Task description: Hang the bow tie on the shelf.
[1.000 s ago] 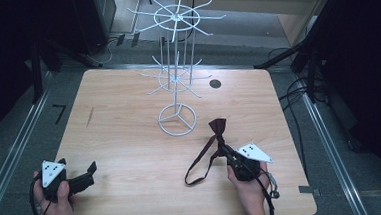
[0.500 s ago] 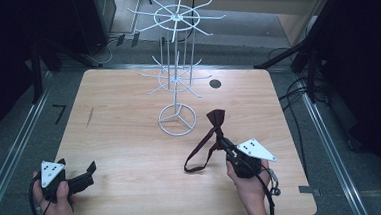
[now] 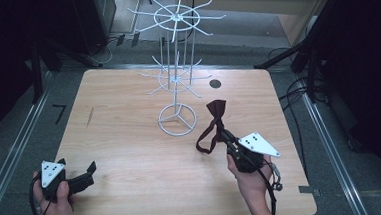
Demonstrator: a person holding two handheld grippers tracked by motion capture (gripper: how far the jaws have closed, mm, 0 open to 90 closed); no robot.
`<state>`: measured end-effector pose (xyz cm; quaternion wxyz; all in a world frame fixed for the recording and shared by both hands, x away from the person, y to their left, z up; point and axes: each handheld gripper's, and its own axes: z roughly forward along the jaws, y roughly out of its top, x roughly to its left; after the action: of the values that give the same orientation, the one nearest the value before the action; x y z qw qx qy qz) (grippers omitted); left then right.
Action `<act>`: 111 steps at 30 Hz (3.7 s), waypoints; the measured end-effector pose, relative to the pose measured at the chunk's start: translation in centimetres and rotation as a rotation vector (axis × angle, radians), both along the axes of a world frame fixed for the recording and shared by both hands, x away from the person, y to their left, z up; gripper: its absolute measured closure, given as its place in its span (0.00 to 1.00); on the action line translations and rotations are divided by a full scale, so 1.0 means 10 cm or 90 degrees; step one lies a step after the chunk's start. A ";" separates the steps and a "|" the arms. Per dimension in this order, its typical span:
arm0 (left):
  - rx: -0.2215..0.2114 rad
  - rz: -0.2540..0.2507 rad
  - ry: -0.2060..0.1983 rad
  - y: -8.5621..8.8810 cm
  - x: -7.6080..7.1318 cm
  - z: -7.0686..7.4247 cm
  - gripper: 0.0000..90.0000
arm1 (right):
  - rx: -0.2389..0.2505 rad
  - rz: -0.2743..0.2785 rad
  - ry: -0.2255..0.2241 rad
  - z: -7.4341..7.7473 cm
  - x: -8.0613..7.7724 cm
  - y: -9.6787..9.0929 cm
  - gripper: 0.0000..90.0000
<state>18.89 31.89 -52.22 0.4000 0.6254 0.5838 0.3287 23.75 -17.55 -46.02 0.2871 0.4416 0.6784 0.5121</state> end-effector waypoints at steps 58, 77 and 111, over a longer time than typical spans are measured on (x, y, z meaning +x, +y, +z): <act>-0.011 -0.004 0.004 0.02 0.01 0.00 0.00 | 0.006 -0.013 -0.027 0.49 0.45 0.34 0.95; -0.012 -0.005 0.005 0.02 0.01 0.00 0.00 | 0.001 -0.017 -0.005 0.38 0.58 0.48 0.94; -0.013 -0.007 0.006 0.01 0.01 0.00 0.00 | -0.020 -0.005 0.093 -0.14 0.85 0.75 0.93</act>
<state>19.01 32.03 -52.23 0.4055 0.6258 0.5857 0.3177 32.23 -10.07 -47.43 0.2462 0.4760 0.7036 0.4667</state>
